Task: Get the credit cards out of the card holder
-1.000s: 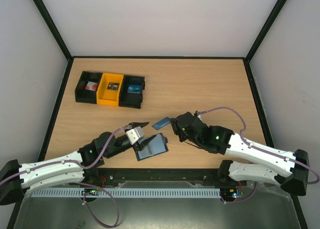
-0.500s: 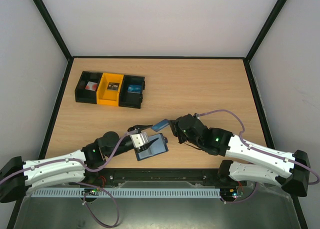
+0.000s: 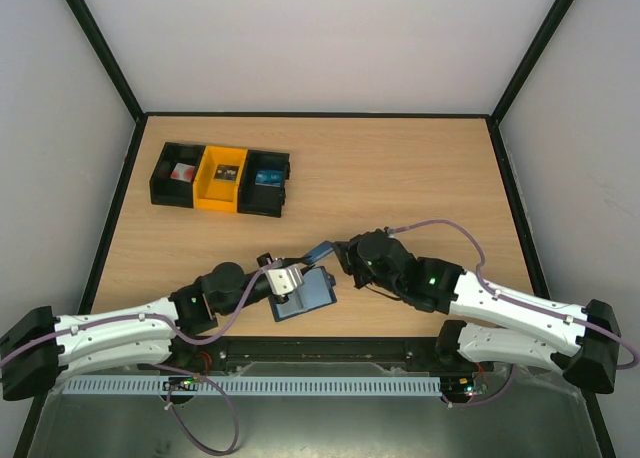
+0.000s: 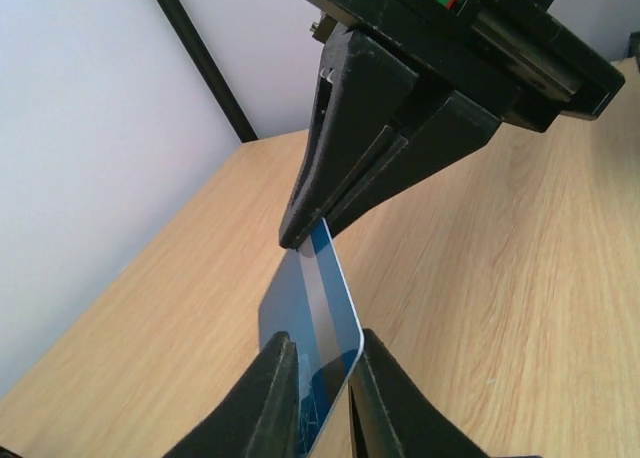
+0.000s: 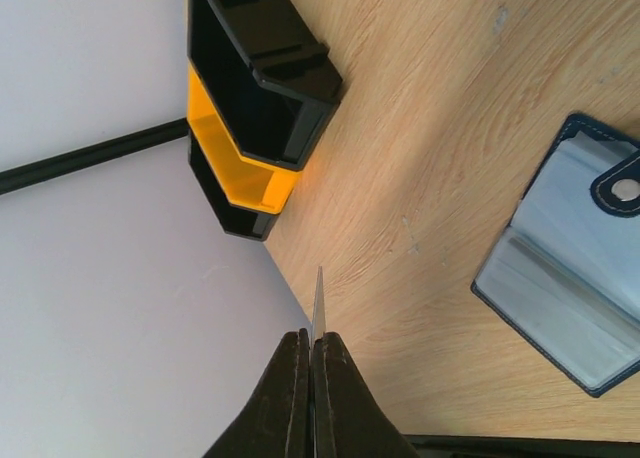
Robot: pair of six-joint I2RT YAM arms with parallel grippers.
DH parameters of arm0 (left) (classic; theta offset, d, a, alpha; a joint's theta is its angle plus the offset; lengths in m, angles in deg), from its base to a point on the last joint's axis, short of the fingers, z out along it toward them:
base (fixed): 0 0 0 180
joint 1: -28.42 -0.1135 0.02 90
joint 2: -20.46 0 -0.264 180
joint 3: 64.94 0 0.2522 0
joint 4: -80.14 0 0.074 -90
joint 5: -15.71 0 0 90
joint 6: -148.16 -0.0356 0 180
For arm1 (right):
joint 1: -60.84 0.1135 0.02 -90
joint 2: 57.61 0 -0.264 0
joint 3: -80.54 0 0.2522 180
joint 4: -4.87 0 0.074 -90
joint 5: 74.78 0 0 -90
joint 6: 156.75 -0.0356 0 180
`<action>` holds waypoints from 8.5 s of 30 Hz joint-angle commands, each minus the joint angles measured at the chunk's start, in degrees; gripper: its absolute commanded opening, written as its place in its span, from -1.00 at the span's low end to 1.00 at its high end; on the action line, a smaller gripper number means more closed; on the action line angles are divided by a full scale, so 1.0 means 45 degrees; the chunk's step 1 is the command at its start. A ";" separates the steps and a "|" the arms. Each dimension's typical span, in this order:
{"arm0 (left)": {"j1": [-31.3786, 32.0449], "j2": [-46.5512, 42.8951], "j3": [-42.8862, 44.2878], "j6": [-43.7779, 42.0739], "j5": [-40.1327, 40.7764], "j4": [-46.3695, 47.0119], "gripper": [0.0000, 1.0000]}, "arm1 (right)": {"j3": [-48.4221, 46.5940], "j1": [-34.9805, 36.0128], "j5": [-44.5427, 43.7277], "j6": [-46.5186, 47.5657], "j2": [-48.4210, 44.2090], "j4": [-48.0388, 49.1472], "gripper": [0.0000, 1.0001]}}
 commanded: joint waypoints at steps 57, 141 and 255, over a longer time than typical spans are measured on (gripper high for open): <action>-0.8373 -0.1913 0.1701 1.6484 -1.0100 -0.3292 -0.95 | 0.1399 -0.1715 0.5330 1.4886 -0.0258 0.5650 -0.06; -0.8823 -0.5808 0.3903 1.0554 -0.1040 -1.1051 1.00 | -0.6859 -0.3126 0.1255 1.1119 1.3457 0.9130 -0.96; -0.8823 -0.4723 0.4319 1.1571 0.0595 -1.1914 1.00 | -1.1781 -0.3549 0.0817 1.2066 1.4493 0.5126 0.11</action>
